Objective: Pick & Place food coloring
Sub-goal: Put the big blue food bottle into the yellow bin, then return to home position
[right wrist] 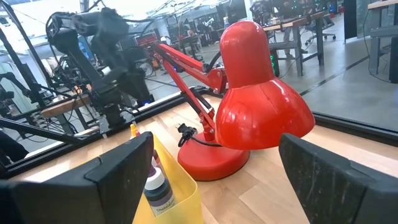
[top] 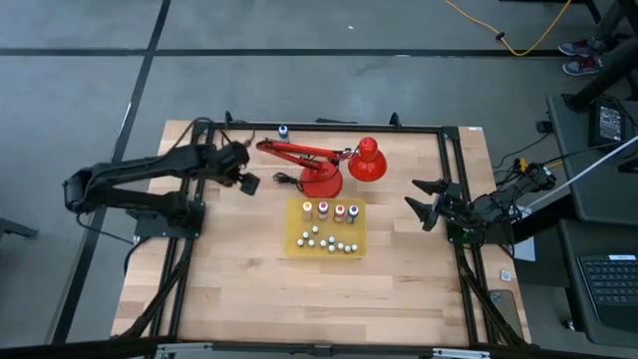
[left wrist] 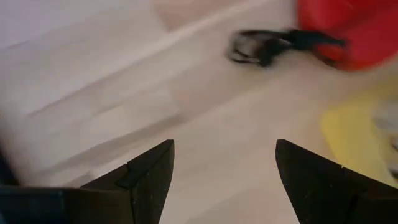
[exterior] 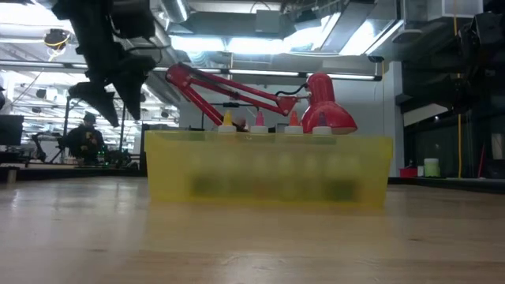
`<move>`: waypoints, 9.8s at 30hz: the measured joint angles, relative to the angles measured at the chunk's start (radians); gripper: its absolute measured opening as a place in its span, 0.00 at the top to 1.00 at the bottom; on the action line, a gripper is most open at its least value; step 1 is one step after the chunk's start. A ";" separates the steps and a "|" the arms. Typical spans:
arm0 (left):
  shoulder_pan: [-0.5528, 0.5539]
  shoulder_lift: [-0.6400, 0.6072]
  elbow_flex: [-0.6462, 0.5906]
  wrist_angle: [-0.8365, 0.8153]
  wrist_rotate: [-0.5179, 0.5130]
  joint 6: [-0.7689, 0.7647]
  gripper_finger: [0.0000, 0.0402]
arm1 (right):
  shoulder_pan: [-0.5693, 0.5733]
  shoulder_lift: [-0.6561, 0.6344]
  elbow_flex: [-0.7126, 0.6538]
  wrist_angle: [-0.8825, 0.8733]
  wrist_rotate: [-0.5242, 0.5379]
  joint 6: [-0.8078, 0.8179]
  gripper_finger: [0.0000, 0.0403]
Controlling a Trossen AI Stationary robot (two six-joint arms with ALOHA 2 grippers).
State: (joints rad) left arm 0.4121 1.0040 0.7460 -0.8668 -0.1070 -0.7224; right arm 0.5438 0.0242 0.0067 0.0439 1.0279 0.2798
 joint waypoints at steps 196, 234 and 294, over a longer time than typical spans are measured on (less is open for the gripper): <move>-0.168 0.139 0.386 -0.491 -0.008 0.216 0.71 | 0.000 0.000 0.000 0.000 0.000 0.000 0.14; -0.444 0.820 0.927 -0.406 -0.065 0.098 0.71 | 0.000 0.000 0.000 0.000 0.000 0.000 0.14; -0.396 0.602 0.580 -0.128 -0.030 0.180 0.09 | 0.000 0.000 0.000 0.000 0.000 0.000 0.14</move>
State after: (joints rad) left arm 0.0160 1.6059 1.3261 -0.9943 -0.1369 -0.5427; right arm 0.5435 0.0238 0.0071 0.0437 1.0278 0.2798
